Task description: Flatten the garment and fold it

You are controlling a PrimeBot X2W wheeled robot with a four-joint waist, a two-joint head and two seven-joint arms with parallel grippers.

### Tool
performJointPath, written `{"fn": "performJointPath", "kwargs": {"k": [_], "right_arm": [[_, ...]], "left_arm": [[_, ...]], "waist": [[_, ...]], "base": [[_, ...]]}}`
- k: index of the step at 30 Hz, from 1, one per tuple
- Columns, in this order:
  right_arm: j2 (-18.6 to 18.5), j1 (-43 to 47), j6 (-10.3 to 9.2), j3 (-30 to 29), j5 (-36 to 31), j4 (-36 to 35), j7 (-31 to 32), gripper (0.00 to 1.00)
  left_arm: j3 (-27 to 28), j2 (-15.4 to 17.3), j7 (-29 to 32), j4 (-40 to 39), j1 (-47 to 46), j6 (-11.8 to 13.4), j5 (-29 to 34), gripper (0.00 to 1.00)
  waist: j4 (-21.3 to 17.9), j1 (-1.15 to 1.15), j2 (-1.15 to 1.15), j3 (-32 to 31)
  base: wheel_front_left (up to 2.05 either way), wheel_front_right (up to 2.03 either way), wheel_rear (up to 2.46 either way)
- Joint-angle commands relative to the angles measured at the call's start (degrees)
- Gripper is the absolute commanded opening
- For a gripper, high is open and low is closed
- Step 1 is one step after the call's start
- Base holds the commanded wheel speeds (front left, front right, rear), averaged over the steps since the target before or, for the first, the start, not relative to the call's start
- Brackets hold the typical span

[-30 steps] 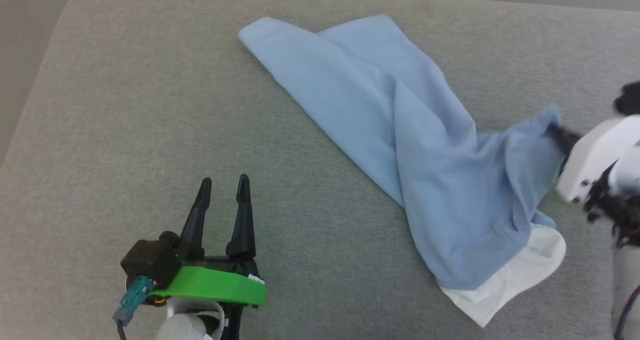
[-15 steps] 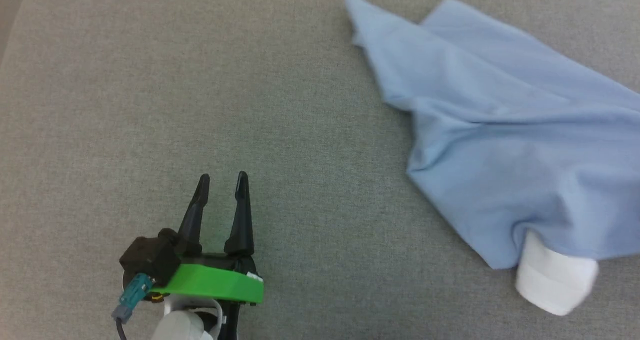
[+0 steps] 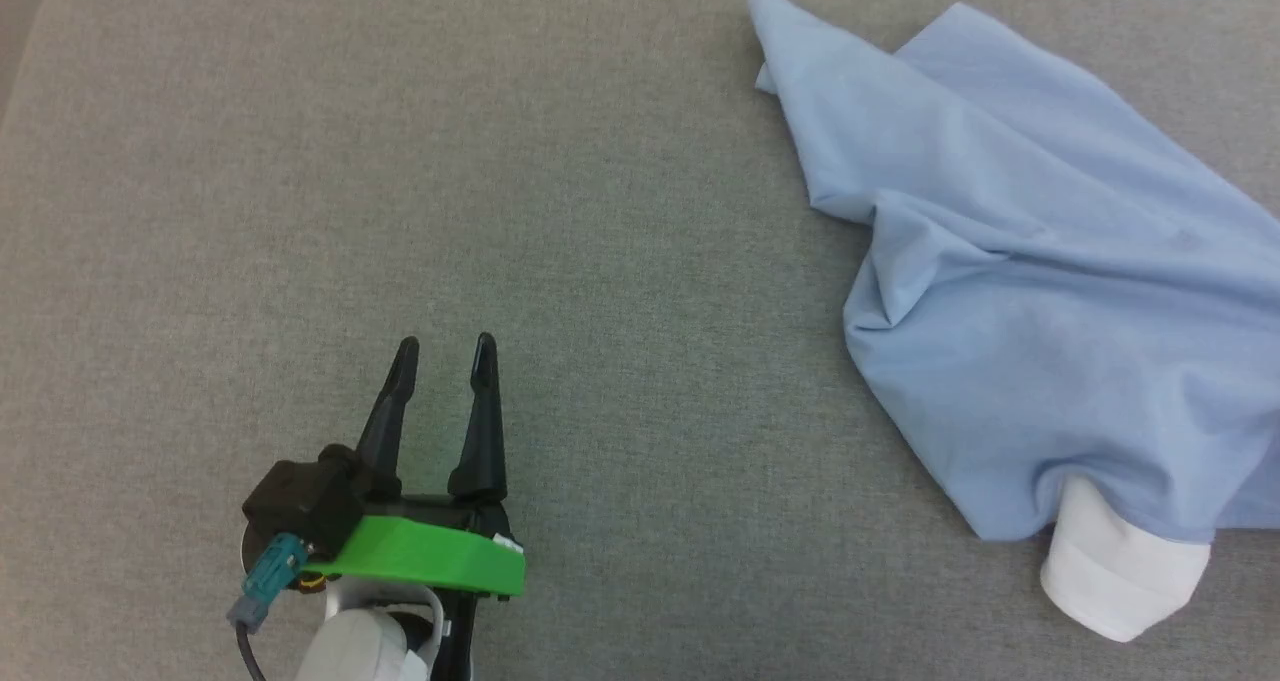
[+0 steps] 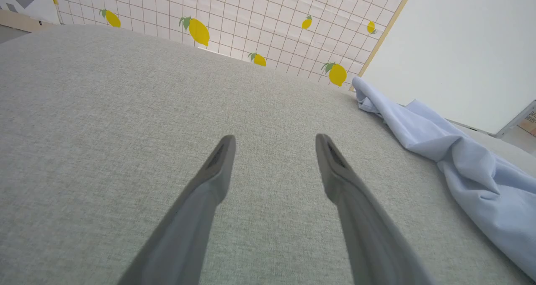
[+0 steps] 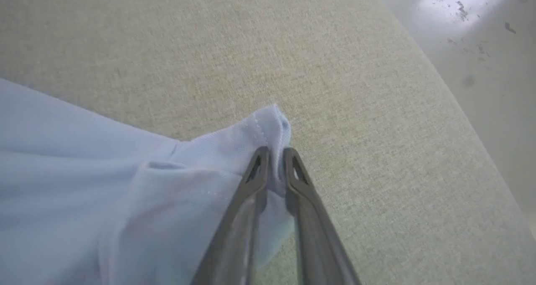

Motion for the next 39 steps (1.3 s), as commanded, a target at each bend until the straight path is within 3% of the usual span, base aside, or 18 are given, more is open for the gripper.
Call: {"fn": "performJointPath", "kwargs": {"k": [1,8,13,18,21,25,28,35,39], "right_arm": [[-0.59,-1.64,-0.1,1.35,0.89,-0.52,-0.9,1.0],[0.12,-2.08,-0.1,8.2,6.97,-10.23,-0.81,1.0],[6.07,3.41,-0.1,13.28,11.19,-23.56,-4.98,1.0],[12.57,13.93,-0.1,18.04,10.56,-31.5,-14.89,1.0],[13.94,20.11,-0.1,20.59,9.91,-32.35,-20.94,1.0],[14.1,26.44,-0.1,23.94,15.47,-28.64,-30.2,1.0],[14.11,29.13,-0.1,25.52,16.01,-26.32,-36.55,1.0],[14.12,29.6,-0.1,26.62,15.99,-23.65,-39.81,1.0],[14.13,29.04,-0.1,26.11,15.64,-23.67,-40.18,1.0]], "left_arm": [[0.24,-0.13,-0.21,0.16,0.15,-0.23,-0.12,1.0],[0.17,-0.13,-0.21,-0.31,1.4,-0.22,-0.68,1.0],[0.05,-0.13,-0.21,-1.63,1.96,-0.18,-0.84,1.0],[-0.13,-0.13,-0.21,-2.22,3.11,-0.04,-1.01,1.0],[0.02,-0.13,-0.21,-2.39,4.11,0.08,-1.17,1.0],[0.52,-0.13,-0.21,-2.67,5.77,0.24,-1.07,1.0],[0.66,-0.13,-0.21,-2.77,6.85,0.42,-0.97,1.0],[-1.51,0.06,0.03,-2.09,4.7,-0.02,0.82,1.0],[-5.31,2.24,6.63,-1.46,-4.55,-2.2,3.83,1.0]], "waist": [[-0.88,-0.01,0.0,-1.71],[-1.87,-0.01,0.0,-5.09],[-1.92,-0.01,0.0,-6.18],[-1.42,-0.01,0.0,-6.85],[-1.19,-0.01,0.0,-7.38],[-1.34,-0.01,0.0,-8.23],[-1.76,-0.01,0.0,-8.86],[-3.02,-0.01,0.0,-9.29],[-2.5,-0.01,0.0,-8.13]], "base": [[0.0,0.0,0.0],[0.0,0.0,0.0],[0.0,0.0,0.0],[0.0,0.0,0.0],[0.0,0.0,0.0],[0.0,0.0,0.0],[0.0,0.0,0.0],[0.0,0.0,0.0],[0.0,0.0,0.0]]}}
